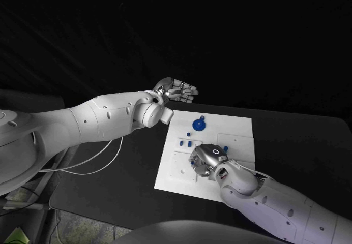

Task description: Assemble the parts on the task board

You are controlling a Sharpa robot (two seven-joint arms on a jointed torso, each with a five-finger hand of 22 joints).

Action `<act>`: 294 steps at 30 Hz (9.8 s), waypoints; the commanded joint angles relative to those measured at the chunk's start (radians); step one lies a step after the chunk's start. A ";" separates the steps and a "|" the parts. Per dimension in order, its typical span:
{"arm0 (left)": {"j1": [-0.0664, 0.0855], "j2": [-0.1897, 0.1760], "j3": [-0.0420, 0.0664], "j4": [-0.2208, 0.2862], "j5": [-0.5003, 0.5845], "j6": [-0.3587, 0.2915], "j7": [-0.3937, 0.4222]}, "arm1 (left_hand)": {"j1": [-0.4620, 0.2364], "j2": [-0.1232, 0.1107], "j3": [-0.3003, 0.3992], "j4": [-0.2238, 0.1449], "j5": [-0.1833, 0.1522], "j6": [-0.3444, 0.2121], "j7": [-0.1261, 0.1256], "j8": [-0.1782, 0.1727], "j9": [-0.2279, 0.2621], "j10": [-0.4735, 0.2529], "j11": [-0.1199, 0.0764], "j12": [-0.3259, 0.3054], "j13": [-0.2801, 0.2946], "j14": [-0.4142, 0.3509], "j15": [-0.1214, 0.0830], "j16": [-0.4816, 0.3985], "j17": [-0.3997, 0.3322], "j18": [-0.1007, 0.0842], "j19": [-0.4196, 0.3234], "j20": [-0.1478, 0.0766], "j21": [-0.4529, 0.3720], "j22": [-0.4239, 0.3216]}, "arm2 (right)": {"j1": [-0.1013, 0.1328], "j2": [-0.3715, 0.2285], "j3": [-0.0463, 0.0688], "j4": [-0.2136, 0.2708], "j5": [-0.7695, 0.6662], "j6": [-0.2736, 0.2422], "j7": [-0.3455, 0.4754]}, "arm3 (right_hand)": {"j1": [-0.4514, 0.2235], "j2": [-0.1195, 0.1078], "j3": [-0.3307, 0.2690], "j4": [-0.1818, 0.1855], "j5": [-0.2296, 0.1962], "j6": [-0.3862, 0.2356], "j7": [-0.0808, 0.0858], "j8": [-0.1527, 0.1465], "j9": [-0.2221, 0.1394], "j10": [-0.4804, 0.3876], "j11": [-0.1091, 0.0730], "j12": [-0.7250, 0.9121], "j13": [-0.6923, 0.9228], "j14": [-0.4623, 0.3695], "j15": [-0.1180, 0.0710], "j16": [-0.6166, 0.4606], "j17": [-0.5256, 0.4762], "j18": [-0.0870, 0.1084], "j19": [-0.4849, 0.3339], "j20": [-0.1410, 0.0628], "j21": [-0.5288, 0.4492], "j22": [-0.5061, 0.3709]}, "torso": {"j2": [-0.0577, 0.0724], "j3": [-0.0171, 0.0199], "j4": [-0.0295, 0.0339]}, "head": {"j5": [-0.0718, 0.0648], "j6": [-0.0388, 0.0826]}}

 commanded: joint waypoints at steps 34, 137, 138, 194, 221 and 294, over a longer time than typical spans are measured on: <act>0.002 -0.011 0.001 -0.003 0.006 0.027 -0.007 | -0.001 0.006 -0.013 0.018 -0.012 -0.008 0.005 0.001 0.001 -0.007 0.002 0.000 0.000 -0.006 0.008 0.000 0.000 0.021 0.005 0.005 0.001 -0.002 | 0.009 -0.152 0.061 0.169 0.114 -0.060 0.011 | 0.072 -0.089 -0.204 0.068 0.064 -0.204 0.028 0.000 -0.007 -0.253 0.066 0.002 -0.003 -0.040 0.054 0.010 -0.100 0.062 0.013 0.057 -0.100 -0.077 | 0.000 0.0022 -0.0014 | -0.022 0.023; 0.002 -0.026 0.001 -0.011 0.017 0.058 -0.010 | -0.003 0.011 -0.018 0.030 -0.012 -0.017 0.007 0.001 0.001 -0.004 0.001 0.000 0.000 -0.003 0.007 -0.001 0.000 0.022 0.010 0.004 0.002 -0.001 | 0.057 -0.187 0.182 0.220 0.127 0.117 0.042 | 0.028 0.026 0.045 0.025 -0.005 -0.014 0.000 0.004 0.008 0.001 -0.002 0.004 -0.001 -0.003 0.006 -0.004 -0.035 0.019 0.020 0.002 -0.049 0.032 | -0.002 -0.0009 -0.0023 | -0.016 0.023; 0.002 -0.023 0.001 -0.014 0.017 0.058 -0.010 | -0.003 0.011 -0.018 0.030 -0.012 -0.017 0.007 0.001 0.001 -0.004 0.001 0.000 0.000 -0.003 0.007 -0.001 0.000 0.022 0.010 0.004 0.002 -0.001 | 0.056 -0.178 0.171 0.219 0.118 0.120 0.043 | 0.028 0.025 0.046 0.023 -0.005 -0.012 0.000 0.004 0.008 0.002 -0.002 0.004 -0.001 -0.002 0.005 -0.004 -0.034 0.019 0.021 0.001 -0.050 0.035 | -0.002 -0.0007 -0.0017 | -0.015 0.022; 0.001 0.045 -0.001 -0.078 0.020 0.075 -0.017 | 0.001 0.013 -0.018 0.035 -0.012 -0.027 0.010 0.001 0.001 -0.007 0.002 0.000 0.000 -0.012 0.007 -0.001 0.000 0.022 0.008 0.006 0.001 -0.002 | 0.041 0.009 -0.027 0.076 0.014 0.161 0.030 | 0.014 0.034 0.052 -0.005 -0.005 -0.013 0.001 0.004 0.006 -0.001 -0.001 0.004 -0.001 -0.002 0.006 -0.009 -0.030 0.022 0.027 0.002 -0.066 0.065 | -0.008 0.0049 0.0039 | -0.010 0.004; 0.001 0.048 -0.001 -0.079 0.020 0.084 -0.024 | 0.000 0.012 -0.019 0.037 -0.012 -0.029 0.011 0.001 0.001 -0.009 0.003 0.000 0.000 -0.014 0.008 -0.001 0.000 0.024 0.007 0.006 0.001 -0.002 | 0.040 0.033 -0.063 0.054 -0.031 0.146 0.020 | 0.015 0.031 0.056 -0.009 -0.005 -0.011 0.000 0.004 0.005 0.002 -0.001 0.004 -0.001 0.001 0.005 -0.010 -0.030 0.021 0.030 0.001 -0.069 0.071 | -0.007 0.0042 0.0026 | -0.008 0.001; -0.010 -0.025 -0.001 -0.023 0.012 0.108 0.002 | -0.004 0.012 -0.027 0.039 -0.012 -0.040 0.014 0.002 0.001 -0.011 0.004 0.000 0.000 -0.011 0.010 0.000 0.000 0.030 0.013 0.008 0.003 -0.001 | 0.033 -0.384 0.172 0.318 0.589 0.130 0.005 | -0.062 0.000 -0.340 0.139 0.164 -0.089 -0.013 0.003 0.005 0.095 -0.050 0.172 0.119 -0.025 -0.018 0.125 -0.160 -0.006 0.068 -0.013 -0.105 0.043 | -0.032 0.0051 -0.0349 | -0.095 0.048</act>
